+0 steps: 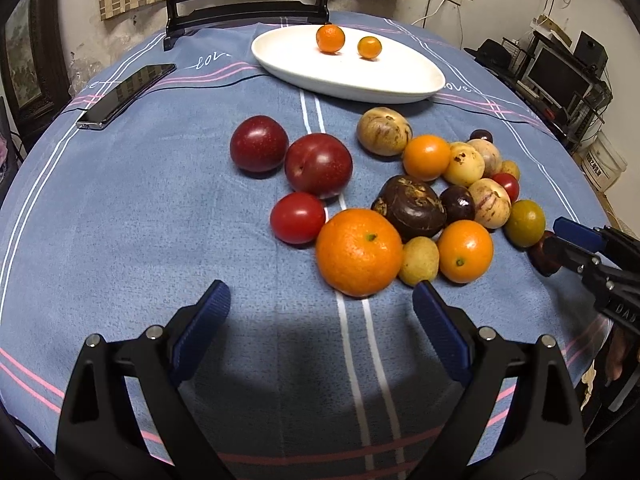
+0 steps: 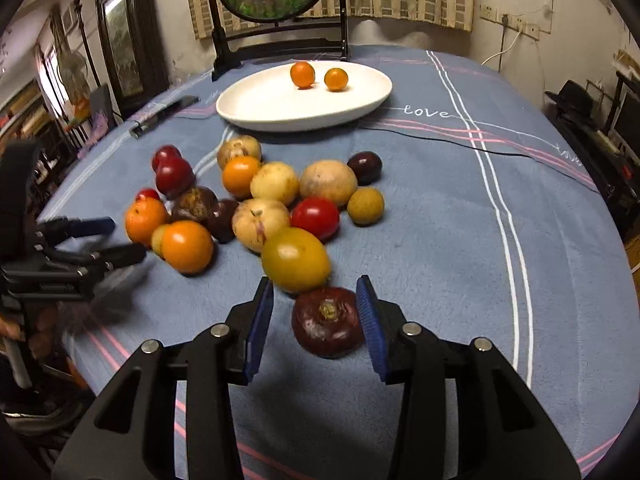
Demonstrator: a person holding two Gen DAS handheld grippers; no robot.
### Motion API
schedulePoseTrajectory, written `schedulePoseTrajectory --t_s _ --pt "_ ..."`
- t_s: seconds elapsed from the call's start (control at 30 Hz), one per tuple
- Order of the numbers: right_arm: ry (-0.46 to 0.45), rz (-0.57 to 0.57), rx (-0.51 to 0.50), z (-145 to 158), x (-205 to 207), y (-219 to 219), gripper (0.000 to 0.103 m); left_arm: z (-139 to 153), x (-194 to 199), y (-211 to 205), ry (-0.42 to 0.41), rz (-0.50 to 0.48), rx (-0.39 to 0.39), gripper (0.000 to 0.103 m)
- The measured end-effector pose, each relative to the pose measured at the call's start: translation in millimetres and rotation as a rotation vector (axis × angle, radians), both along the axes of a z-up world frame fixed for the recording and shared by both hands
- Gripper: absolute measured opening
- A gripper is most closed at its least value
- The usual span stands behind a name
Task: Organize fruits
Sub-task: 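Grasp the dark maroon fruit with the right tool while the left tool grasps a mandarin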
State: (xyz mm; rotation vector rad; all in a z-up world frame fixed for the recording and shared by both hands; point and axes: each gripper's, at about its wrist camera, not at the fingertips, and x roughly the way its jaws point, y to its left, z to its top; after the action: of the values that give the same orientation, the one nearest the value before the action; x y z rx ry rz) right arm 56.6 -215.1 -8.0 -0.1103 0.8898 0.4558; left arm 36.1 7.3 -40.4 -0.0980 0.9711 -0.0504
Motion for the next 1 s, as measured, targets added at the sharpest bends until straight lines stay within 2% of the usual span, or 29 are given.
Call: schedulePoseTrajectory --t_s 0.07,0.13,0.33,0.37,0.4,0.43,0.57,0.8,1.0 --pt "0.013 0.007 -0.008 -3.5 -3.0 0.5 0.059 -0.4 -0.2 -0.2 0.003 -0.002 0.004 0.094" --pt "0.020 0.004 -0.023 -7.3 -4.1 1.1 0.062 -1.3 0.5 -0.7 0.008 -0.003 0.007 0.094" --pt "0.039 -0.047 -0.068 -20.9 4.2 -0.1 0.062 -2.2 0.1 -0.2 -0.001 -0.005 0.005 0.094" --pt "0.033 -0.047 -0.075 -20.8 3.8 1.2 0.061 -2.2 0.0 0.7 -0.004 -0.004 0.002 0.094" --pt "0.031 -0.045 -0.073 -20.6 3.3 1.6 0.056 -1.9 0.1 2.1 -0.007 0.001 -0.002 0.094" --pt "0.033 -0.024 -0.060 -19.7 2.3 3.0 0.043 -1.6 0.5 3.5 -0.008 0.007 -0.004 0.093" --pt "0.016 -0.017 -0.062 -19.4 -1.0 4.9 0.043 0.2 0.7 5.4 -0.011 0.008 -0.015 0.082" --pt "0.022 0.009 -0.013 -17.9 -4.1 2.0 0.043 1.9 0.4 -5.2 0.011 -0.029 -0.013 0.078" --pt "0.021 0.025 0.003 -19.5 -4.9 1.3 0.043 2.5 5.0 -8.1 0.027 -0.042 -0.043 0.069"
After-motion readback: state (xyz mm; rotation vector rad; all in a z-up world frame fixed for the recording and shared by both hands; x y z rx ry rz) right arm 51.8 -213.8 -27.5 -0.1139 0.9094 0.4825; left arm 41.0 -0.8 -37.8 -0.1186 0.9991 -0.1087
